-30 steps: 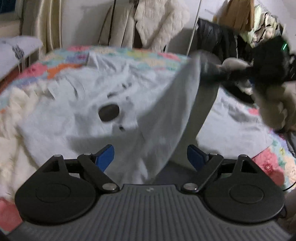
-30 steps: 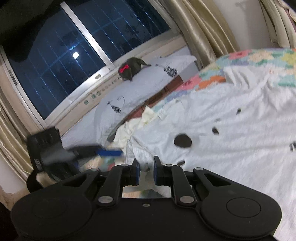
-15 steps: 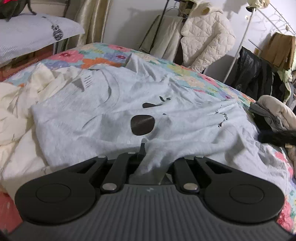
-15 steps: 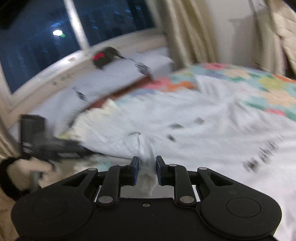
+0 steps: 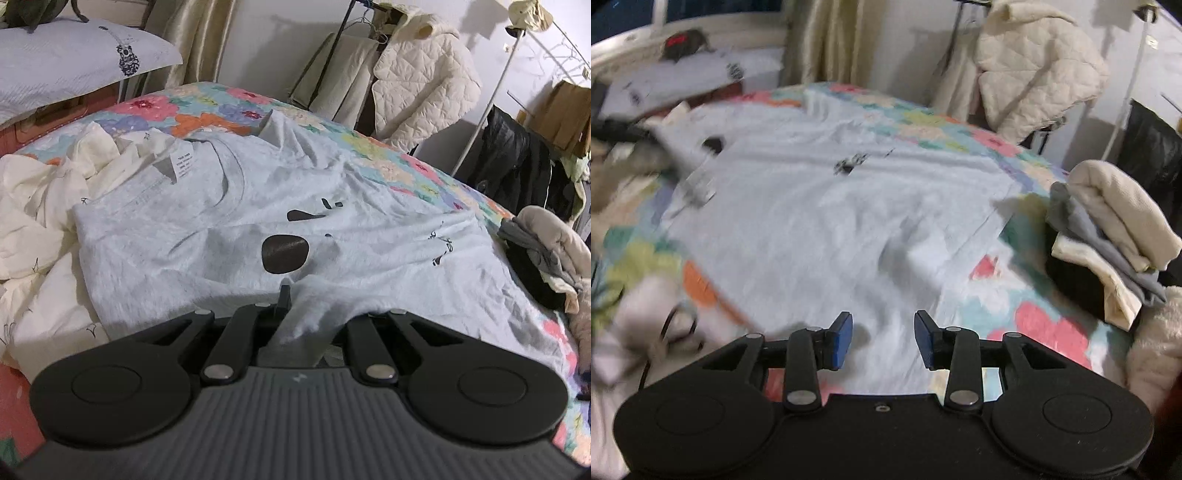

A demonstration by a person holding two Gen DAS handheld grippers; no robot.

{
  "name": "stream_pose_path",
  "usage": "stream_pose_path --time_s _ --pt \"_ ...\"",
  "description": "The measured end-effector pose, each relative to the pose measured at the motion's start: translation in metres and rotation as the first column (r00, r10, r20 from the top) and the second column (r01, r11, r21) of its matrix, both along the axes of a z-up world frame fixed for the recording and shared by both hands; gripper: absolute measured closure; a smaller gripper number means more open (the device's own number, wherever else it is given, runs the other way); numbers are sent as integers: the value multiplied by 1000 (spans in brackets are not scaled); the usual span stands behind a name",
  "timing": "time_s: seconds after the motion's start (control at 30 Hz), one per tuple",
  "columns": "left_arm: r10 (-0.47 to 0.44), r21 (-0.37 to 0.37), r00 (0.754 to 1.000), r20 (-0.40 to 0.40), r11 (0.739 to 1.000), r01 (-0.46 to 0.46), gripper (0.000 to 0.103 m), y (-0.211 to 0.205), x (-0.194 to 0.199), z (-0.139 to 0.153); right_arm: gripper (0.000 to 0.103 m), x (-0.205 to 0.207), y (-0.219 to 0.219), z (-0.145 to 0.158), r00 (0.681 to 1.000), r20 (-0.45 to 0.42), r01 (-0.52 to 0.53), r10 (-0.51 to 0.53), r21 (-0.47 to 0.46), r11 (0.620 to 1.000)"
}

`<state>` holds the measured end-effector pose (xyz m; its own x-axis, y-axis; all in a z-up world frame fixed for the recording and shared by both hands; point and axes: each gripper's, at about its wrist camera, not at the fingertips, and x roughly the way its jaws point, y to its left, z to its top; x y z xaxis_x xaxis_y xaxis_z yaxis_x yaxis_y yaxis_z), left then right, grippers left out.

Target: Fold clothes

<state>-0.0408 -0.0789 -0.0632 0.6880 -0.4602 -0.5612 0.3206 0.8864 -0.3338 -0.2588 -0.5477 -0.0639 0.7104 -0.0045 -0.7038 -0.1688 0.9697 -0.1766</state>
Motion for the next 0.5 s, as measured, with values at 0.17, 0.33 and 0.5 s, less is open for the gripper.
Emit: stream_pose_path --time_s 0.17,0.33,0.5 --pt "11 -16 999 -45 1000 -12 95 1 1 0 54 4 22 -31 993 -52 -114 109 -110 987" --pt "9 20 998 -65 1000 -8 95 -5 -2 0 58 15 11 -62 999 -17 -42 40 -125 991" --pt "10 6 1000 20 1000 -10 99 -9 -10 16 98 24 4 -40 996 79 -41 44 -42 998"
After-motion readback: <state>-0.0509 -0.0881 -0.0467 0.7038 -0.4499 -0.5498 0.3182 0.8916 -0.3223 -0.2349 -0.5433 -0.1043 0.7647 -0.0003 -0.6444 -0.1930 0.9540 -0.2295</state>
